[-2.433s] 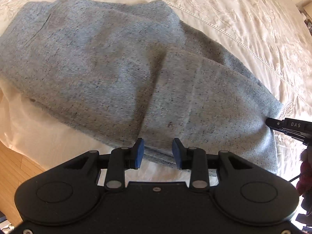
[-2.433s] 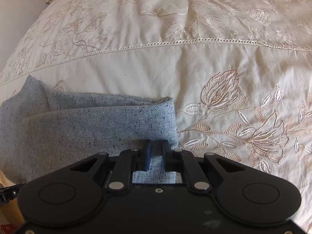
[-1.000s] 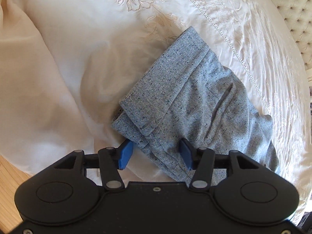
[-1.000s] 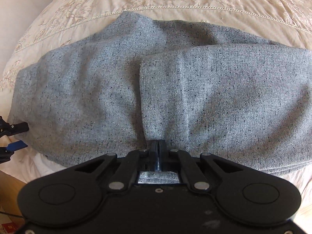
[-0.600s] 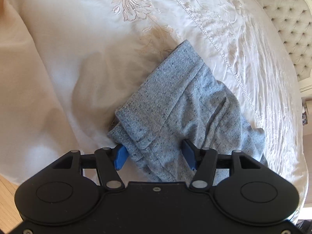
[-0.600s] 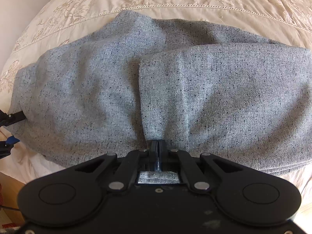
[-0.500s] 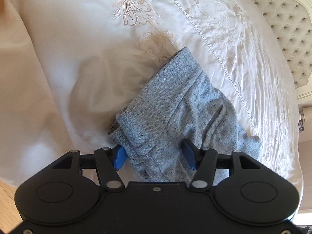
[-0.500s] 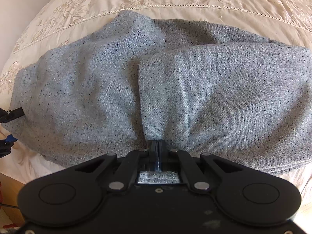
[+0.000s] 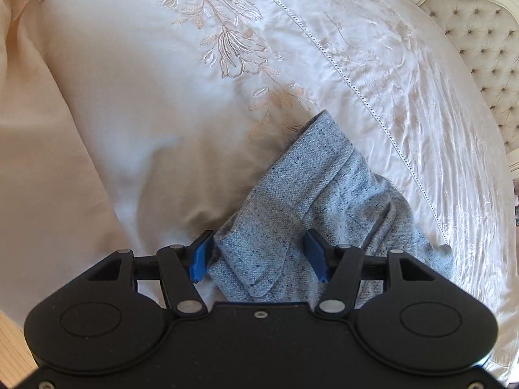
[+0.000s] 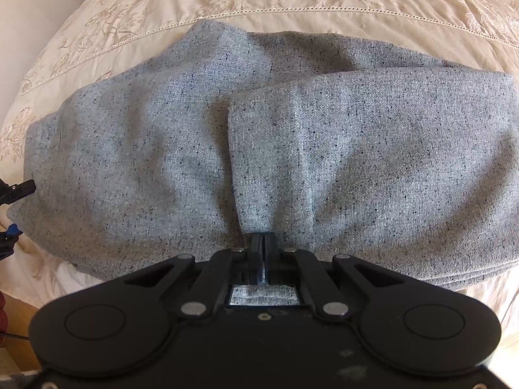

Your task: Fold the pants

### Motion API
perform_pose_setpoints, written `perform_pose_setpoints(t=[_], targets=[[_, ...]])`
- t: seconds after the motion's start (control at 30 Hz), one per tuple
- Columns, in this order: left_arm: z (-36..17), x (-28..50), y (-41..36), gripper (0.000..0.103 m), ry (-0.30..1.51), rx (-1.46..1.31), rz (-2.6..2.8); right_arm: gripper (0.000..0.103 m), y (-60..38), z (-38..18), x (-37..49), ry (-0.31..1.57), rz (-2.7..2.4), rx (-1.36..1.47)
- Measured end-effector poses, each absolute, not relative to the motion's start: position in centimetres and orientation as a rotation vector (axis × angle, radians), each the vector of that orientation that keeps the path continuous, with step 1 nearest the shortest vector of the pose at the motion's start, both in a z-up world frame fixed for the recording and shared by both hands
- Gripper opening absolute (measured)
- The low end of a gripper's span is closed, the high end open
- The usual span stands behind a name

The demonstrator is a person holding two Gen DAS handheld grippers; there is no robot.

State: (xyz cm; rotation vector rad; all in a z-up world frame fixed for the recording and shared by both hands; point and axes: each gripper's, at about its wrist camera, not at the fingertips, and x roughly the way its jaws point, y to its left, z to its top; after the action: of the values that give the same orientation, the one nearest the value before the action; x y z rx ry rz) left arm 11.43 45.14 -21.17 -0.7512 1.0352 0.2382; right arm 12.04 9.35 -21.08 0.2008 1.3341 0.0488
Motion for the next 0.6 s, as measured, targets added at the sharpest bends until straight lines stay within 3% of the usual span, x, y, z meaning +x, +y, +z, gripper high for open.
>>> perform_pose_setpoints(t=[0.5,0.53,0.6], targets=[[-22.7,10.1,42.7,0.068,1.086,-0.858,0.183,0.001,9.5,-21.0,12.1,1.336,0.055,0.191],[-22.7,10.1,43.0,0.066,1.077,-0.882,0.185,0.001,9.5,-20.9,12.1,1.335,0.058,0.188],[-22.0,10.0,43.2,0.043,1.03,-0.888,0.177,0.002,9.4,-20.4,11.9,1.321,0.06,0.193]])
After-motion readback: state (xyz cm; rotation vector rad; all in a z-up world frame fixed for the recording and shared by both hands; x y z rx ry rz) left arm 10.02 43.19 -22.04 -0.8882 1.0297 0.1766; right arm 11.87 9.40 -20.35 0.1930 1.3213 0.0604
